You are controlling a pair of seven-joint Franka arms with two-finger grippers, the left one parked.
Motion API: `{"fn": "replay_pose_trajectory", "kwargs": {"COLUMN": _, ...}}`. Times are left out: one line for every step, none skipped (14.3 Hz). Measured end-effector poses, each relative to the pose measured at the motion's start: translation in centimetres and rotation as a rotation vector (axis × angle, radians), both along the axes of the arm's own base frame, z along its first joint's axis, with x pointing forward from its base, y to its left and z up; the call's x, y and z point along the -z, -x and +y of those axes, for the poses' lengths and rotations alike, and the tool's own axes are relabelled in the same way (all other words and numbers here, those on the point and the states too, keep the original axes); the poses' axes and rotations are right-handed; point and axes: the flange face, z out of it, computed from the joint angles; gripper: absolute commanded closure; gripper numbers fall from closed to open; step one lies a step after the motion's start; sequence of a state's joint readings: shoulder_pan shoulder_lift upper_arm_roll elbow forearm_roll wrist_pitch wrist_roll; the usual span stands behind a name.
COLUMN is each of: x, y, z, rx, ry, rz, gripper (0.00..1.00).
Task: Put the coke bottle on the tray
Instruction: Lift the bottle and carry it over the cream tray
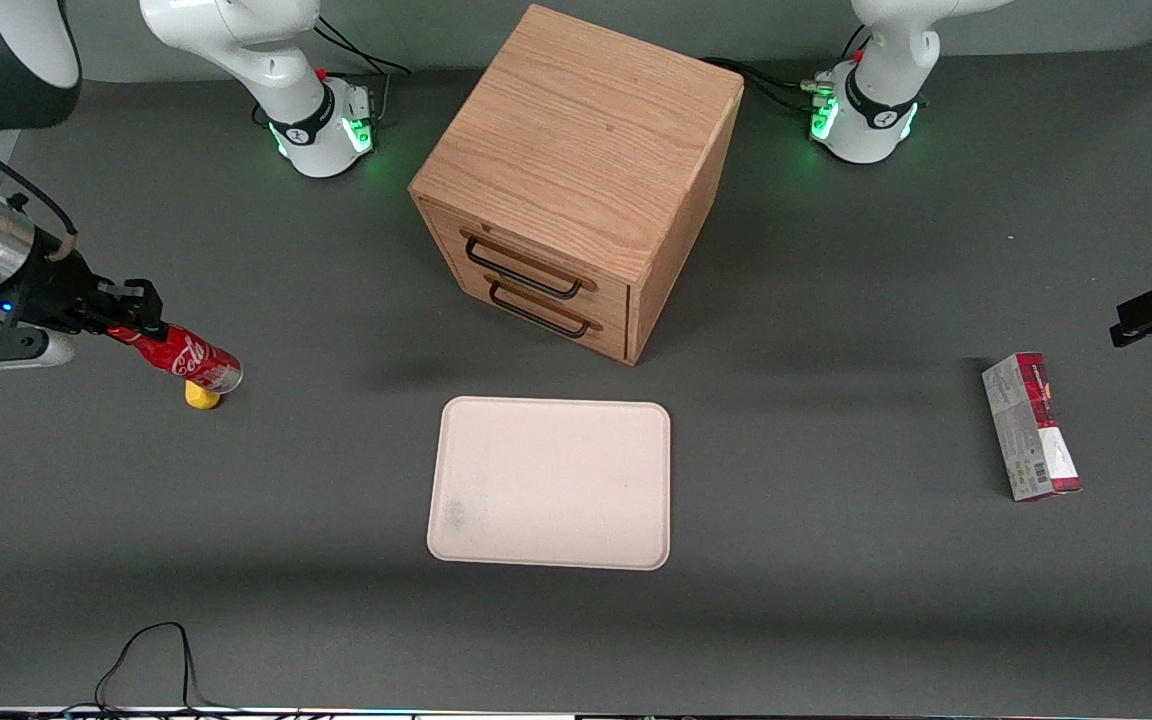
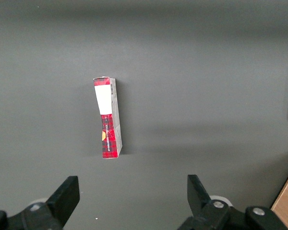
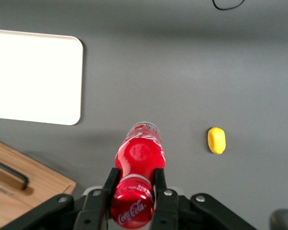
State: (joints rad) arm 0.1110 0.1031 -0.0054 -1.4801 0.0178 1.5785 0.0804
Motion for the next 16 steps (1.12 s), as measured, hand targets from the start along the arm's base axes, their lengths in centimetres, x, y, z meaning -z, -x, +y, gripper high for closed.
{"fn": "replay_pose_trajectory", "kwargs": {"x": -0.9, "y": -0.6, "z": 1.4, "rx": 0.004, "ry": -0.004, "rz": -0.005, "gripper": 1.0}}
{"fn": "replay_pose_trajectory", "kwargs": {"x": -1.5, "y": -1.3, "z": 3.1, "rx": 0.009, "ry": -0.01, "rz": -0.014, "gripper": 1.0}}
{"fn": "replay_pose_trajectory", "kwargs": {"x": -1.7, "y": -2.0, "z": 5.0, "rx": 0.016, "ry": -0.012, "rz": -0.021, "gripper": 1.0}}
{"fn": "replay_pose_trajectory", "kwargs": {"x": -1.4, "y": -2.7, "z": 7.1, "rx": 0.025, "ry": -0.006, "rz": -0.028, "gripper": 1.0}}
{"fn": "replay_pose_trajectory", "kwargs": {"x": -0.7, "y": -3.5, "z": 9.2, "rx": 0.035, "ry": 0.003, "rz": -0.03, "gripper": 1.0}}
{"fn": "replay_pose_trajectory", "kwargs": {"x": 0.6, "y": -4.4, "z": 11.3, "rx": 0.046, "ry": 0.011, "rz": -0.027, "gripper": 1.0}}
{"fn": "replay_pose_trajectory", "kwargs": {"x": 2.1, "y": -5.3, "z": 13.1, "rx": 0.055, "ry": 0.015, "rz": -0.024, "gripper": 1.0}}
{"fn": "replay_pose_trajectory", "kwargs": {"x": 4.0, "y": -6.4, "z": 14.8, "rx": 0.061, "ry": 0.013, "rz": -0.031, "gripper": 1.0}}
{"fn": "replay_pose_trajectory", "kwargs": {"x": 6.2, "y": -7.6, "z": 16.2, "rx": 0.067, "ry": 0.006, "rz": -0.044, "gripper": 1.0}}
{"fn": "replay_pose_trajectory", "kwargs": {"x": 8.5, "y": -8.8, "z": 17.4, "rx": 0.073, "ry": -0.005, "rz": -0.058, "gripper": 1.0}}
{"fn": "replay_pose_trajectory", "kwargs": {"x": 10.9, "y": -9.9, "z": 18.5, "rx": 0.079, "ry": -0.021, "rz": -0.073, "gripper": 1.0}}
{"fn": "replay_pose_trajectory", "kwargs": {"x": 13.1, "y": -10.8, "z": 19.5, "rx": 0.088, "ry": -0.039, "rz": -0.086, "gripper": 1.0}}
{"fn": "replay_pose_trajectory", "kwargs": {"x": 15.2, "y": -11.5, "z": 20.4, "rx": 0.093, "ry": -0.055, "rz": -0.095, "gripper": 1.0}}
{"fn": "replay_pose_trajectory", "kwargs": {"x": 17.0, "y": -12.0, "z": 21.1, "rx": 0.093, "ry": -0.067, "rz": -0.095, "gripper": 1.0}}
{"fn": "replay_pose_trajectory", "kwargs": {"x": 18.7, "y": -12.2, "z": 21.8, "rx": 0.088, "ry": -0.071, "rz": -0.088, "gripper": 1.0}}
{"fn": "replay_pose_trajectory", "kwargs": {"x": 20.3, "y": -12.3, "z": 22.3, "rx": 0.079, "ry": -0.063, "rz": -0.082, "gripper": 1.0}}
